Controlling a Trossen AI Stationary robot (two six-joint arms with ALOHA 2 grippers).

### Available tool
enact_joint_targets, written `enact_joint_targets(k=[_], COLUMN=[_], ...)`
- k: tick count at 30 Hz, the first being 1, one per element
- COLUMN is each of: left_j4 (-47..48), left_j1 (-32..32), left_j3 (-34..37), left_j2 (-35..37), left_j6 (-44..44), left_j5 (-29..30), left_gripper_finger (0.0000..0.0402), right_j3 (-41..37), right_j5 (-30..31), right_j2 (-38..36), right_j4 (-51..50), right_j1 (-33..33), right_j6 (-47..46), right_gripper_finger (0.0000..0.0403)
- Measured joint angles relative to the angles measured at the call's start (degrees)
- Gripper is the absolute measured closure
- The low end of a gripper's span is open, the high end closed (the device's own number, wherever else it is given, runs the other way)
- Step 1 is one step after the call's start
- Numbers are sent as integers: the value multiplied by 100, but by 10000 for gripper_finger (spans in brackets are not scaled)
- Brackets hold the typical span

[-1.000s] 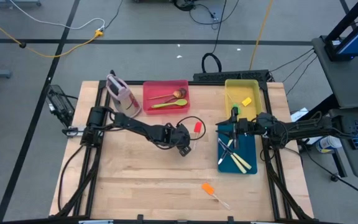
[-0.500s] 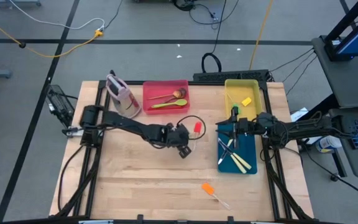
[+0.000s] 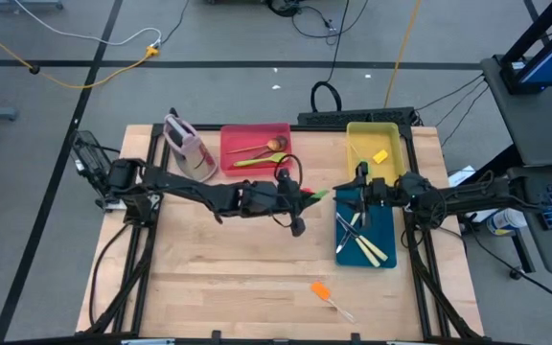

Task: Pick & Place Kitchen Items
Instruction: Put the green spatula into the yellow bin

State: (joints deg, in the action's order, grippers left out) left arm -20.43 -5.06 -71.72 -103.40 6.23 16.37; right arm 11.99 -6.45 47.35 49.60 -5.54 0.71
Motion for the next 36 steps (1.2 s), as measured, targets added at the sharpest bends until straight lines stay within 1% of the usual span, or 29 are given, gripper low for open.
enact_joint_targets(k=[4, 8, 12, 16, 20, 24, 31, 34, 36], left_j4=[-189, -248, -353, -577, -653, -672, -681, -665, -646], left_j1=[0, 0, 0, 0, 0, 0, -15, -64, -89], left_j3=[0, 0, 0, -2, -2, -4, -4, -4, -4], left_j2=[19, 14, 14, 20, 18, 18, 18, 18, 18], left_j6=[-140, -301, -445, -675, -802, -853, -895, -897, -909], left_j5=[-5, -139, -142, -143, -149, -152, -195, -180, -178], left_gripper_finger=[383, 384, 389, 378, 381, 388, 375, 384, 388], right_j3=[0, 0, 0, 90, 378, 736, 1282, 1391, 1394], right_j5=[-321, -544, -580, -580, -581, -584, -531, -552, -556], right_j2=[409, 967, 1537, 2036, 2443, 2827, 3358, 3531, 3619], right_j4=[423, 1234, 1919, 2326, 2352, 2351, 2348, 2355, 2372], right_j1=[0, 9, 9, 9, 30, 204, 506, 520, 520], right_j6=[-218, -480, -753, -993, -1073, -1015, -695, -695, -683], right_gripper_finger=[275, 275, 275, 275, 275, 275, 276, 290, 315])
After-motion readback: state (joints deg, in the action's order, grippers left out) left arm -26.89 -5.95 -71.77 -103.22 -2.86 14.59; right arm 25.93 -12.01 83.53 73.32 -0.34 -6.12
